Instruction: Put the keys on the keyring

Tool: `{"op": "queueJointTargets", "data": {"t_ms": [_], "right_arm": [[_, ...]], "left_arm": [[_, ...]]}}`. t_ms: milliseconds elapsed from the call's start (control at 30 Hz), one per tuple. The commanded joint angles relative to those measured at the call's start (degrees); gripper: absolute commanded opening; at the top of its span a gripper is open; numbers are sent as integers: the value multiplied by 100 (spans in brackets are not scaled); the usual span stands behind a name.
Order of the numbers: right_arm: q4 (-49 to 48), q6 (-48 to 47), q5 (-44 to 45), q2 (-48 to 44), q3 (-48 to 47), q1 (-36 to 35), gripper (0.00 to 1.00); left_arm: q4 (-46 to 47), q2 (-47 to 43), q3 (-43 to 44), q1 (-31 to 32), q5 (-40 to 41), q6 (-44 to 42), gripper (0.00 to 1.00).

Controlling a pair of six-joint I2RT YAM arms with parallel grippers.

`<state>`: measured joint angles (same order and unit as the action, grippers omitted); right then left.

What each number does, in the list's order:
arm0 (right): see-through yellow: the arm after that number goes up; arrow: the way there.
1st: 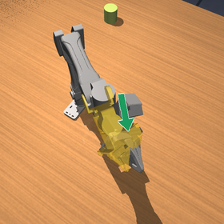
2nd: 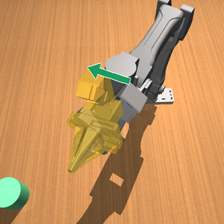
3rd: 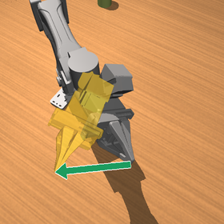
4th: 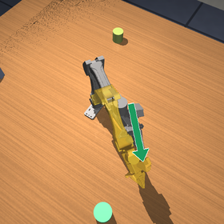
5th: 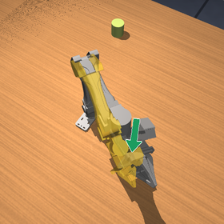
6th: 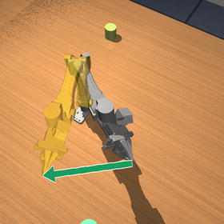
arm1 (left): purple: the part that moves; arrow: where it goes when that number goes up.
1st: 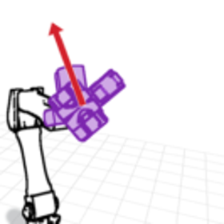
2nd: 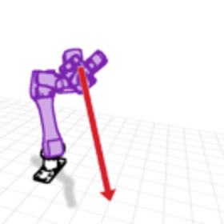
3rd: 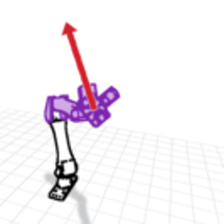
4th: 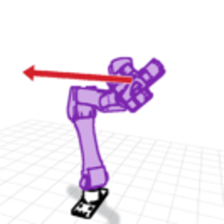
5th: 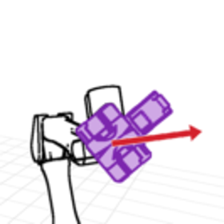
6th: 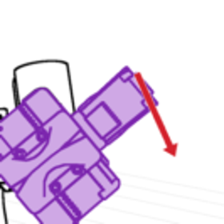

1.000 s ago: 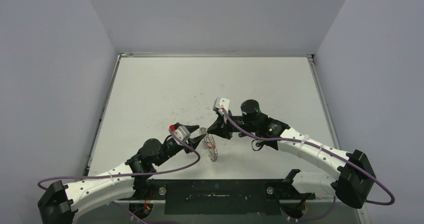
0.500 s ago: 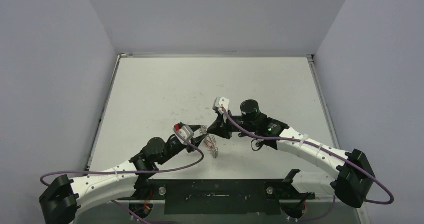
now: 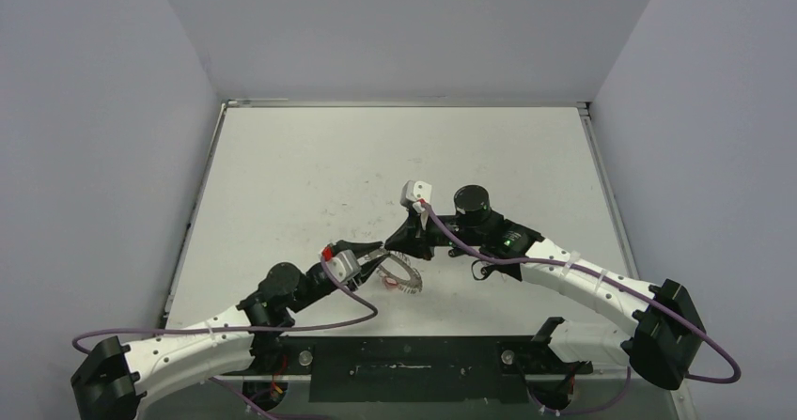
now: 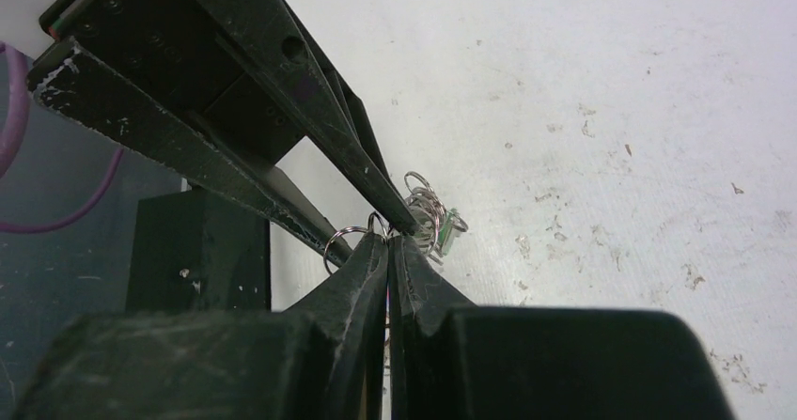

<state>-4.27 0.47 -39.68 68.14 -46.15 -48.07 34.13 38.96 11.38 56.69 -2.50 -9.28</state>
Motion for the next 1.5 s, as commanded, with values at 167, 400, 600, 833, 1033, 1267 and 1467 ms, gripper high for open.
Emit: {"op": "queueJointTargets", "data": {"t_ms": [167, 400, 600, 833, 1033, 1267, 1467], "right_arm": [[-381, -361, -453, -160, -65, -27, 0], [-390, -368, -504, -143, -87, -27, 0], [-390, -395, -497, -166, -88, -27, 0], [-428, -405, -519, -174, -105, -34, 0], [-460, -378, -610, -101, -113, -35, 0], [-452, -388, -281, -207, -98, -28, 25], [-619, -381, 404, -651, 139, -18, 55]], "left_arm": [[122, -180, 42, 36, -159, -231, 8], [-58, -328, 49, 36, -97, -216, 0], [-151, -433, 58, 36, 70, -177, 0], [-512, -512, 224, 36, 527, 145, 2], [-585, -512, 293, 36, 533, 229, 0], [-646, -551, 316, 38, 637, 391, 0], [-907, -574, 391, 36, 761, 478, 0]]}}
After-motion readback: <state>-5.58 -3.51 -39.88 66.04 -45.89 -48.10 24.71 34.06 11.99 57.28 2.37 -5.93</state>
